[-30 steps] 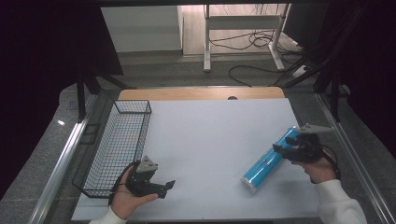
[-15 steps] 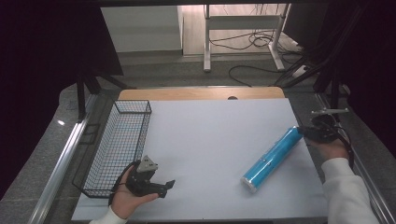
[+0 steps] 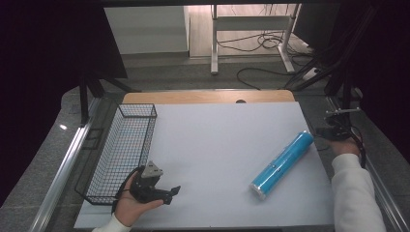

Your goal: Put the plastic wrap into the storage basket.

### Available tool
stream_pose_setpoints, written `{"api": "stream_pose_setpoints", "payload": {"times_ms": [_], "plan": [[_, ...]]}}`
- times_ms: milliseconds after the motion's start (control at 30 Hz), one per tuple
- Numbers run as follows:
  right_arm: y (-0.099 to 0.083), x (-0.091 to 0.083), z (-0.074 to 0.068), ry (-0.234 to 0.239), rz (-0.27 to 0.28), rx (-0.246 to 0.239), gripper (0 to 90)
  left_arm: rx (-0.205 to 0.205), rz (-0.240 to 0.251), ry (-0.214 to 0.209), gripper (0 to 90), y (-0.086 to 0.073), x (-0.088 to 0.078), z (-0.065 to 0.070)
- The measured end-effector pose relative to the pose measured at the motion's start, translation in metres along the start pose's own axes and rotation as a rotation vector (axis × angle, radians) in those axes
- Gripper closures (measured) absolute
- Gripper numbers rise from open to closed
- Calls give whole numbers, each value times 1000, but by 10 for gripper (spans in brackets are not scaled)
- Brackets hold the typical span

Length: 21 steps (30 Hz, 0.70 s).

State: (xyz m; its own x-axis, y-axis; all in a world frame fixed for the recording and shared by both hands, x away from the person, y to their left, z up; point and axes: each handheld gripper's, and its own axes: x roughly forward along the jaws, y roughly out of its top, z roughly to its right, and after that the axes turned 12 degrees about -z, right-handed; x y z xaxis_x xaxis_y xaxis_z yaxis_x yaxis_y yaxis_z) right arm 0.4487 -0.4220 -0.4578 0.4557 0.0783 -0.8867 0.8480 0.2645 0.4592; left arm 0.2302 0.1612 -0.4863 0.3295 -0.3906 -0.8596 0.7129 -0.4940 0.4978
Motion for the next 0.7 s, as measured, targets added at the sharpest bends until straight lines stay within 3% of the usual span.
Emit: {"api": "stream_pose_setpoints", "payload": {"times_ms": [167, 333, 367, 567, 700], "plan": [[2, 11, 2, 7, -26, -41, 897, -2, -1, 4, 127, 0, 0, 0], [3, 17, -4, 50, -51, -127, 900, -1, -7, 6, 127, 0, 2, 0], [3, 18, -6, 40, -53, -145, 900, 0, -7, 7, 127, 0, 2, 0], [0, 17, -7, 35, -60, -132, 900, 7, -9, 8, 126, 0, 2, -1], [-3, 14, -15, 34, -64, -142, 900, 6, -12, 7, 126, 1, 3, -1]]}}
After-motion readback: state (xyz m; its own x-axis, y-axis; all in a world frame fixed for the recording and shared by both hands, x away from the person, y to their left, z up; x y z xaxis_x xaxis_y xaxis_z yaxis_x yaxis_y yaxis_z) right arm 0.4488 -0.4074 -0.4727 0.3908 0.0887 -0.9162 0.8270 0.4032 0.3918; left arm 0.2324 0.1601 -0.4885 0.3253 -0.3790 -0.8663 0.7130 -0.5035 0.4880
